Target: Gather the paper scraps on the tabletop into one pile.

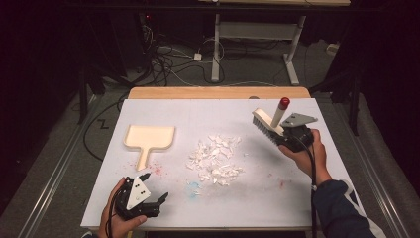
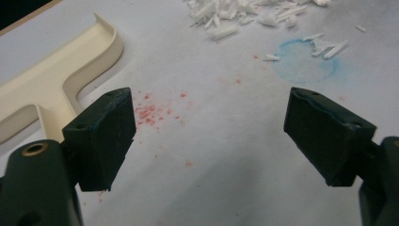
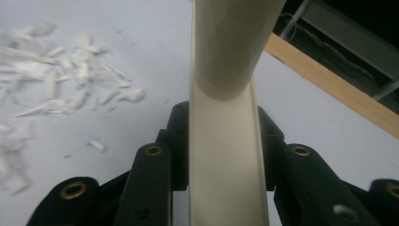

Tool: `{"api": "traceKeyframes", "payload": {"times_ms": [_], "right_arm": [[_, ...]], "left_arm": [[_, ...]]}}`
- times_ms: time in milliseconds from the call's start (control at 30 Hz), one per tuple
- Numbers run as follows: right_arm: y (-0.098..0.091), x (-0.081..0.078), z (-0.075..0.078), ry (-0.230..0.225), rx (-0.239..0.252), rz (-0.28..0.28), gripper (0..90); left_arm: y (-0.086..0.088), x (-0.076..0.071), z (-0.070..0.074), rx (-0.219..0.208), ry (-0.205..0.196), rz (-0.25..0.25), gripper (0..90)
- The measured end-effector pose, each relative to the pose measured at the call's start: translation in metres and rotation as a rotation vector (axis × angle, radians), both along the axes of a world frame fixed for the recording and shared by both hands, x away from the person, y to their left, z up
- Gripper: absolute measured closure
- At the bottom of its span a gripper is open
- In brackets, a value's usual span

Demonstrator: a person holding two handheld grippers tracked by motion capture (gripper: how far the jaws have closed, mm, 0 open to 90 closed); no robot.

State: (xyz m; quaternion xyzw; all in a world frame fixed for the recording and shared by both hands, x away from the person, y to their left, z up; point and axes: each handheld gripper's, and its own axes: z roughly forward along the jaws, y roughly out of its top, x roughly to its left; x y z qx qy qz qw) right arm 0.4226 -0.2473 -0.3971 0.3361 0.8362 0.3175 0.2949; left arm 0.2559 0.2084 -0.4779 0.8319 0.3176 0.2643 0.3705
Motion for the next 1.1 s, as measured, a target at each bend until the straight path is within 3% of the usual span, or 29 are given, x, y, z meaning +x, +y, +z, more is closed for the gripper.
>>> {"api": "traceKeyframes", "payload": {"times_ms": [33, 67, 100, 167, 200, 233, 333, 467, 533, 567, 600, 800, 967, 1100], "right_arm": [[0.007, 0.015, -0.006, -0.002, -0.045, -0.028, 68.0], [0.007, 0.015, -0.006, -0.002, -0.045, -0.028, 68.0], [0.013, 0.030, -0.016, 0.015, -0.069, -0.055, 68.0], [0.016, 0.034, -0.019, 0.017, -0.079, -0.057, 68.0], [0.024, 0.041, -0.027, 0.017, -0.121, -0.069, 68.0], [0.024, 0.041, -0.027, 0.017, -0.121, -0.069, 68.0], [0.041, 0.045, -0.032, 0.025, -0.136, -0.030, 68.0], [0.070, 0.034, -0.040, 0.007, -0.200, 0.073, 68.0], [0.083, 0.026, -0.043, 0.003, -0.199, 0.132, 67.9], [0.092, 0.015, -0.045, 0.001, -0.195, 0.187, 67.8], [0.092, 0.015, -0.045, 0.001, -0.195, 0.187, 67.8], [0.099, -0.022, -0.046, 0.017, -0.157, 0.342, 67.6], [0.091, -0.044, -0.040, 0.025, -0.115, 0.386, 67.8], [0.081, -0.050, -0.029, 0.007, -0.083, 0.368, 68.0]], "left_arm": [[0.000, 0.000, 0.000, -0.002, 0.000, -0.003, 16.4], [-0.001, 0.001, 0.000, 0.002, -0.002, -0.005, 16.4], [-0.002, 0.000, 0.000, 0.010, -0.002, -0.009, 16.4], [-0.003, 0.000, -0.002, 0.024, 0.003, -0.012, 16.4], [-0.003, -0.001, -0.003, 0.035, 0.006, -0.013, 16.4], [-0.002, -0.001, -0.004, 0.039, 0.013, -0.013, 16.4], [0.000, -0.001, -0.004, 0.040, 0.014, -0.007, 16.4], [-0.003, -0.001, -0.004, 0.052, 0.020, -0.015, 16.4], [-0.004, -0.001, -0.005, 0.056, 0.024, -0.021, 16.4], [-0.004, -0.002, -0.005, 0.058, 0.024, -0.021, 16.4], [-0.004, -0.002, -0.004, 0.059, 0.022, -0.021, 16.4], [-0.004, -0.002, -0.004, 0.047, 0.027, -0.019, 16.4], [-0.005, -0.002, -0.004, 0.041, 0.041, -0.020, 16.4], [-0.006, -0.001, -0.003, 0.043, 0.030, -0.024, 16.4]]}}
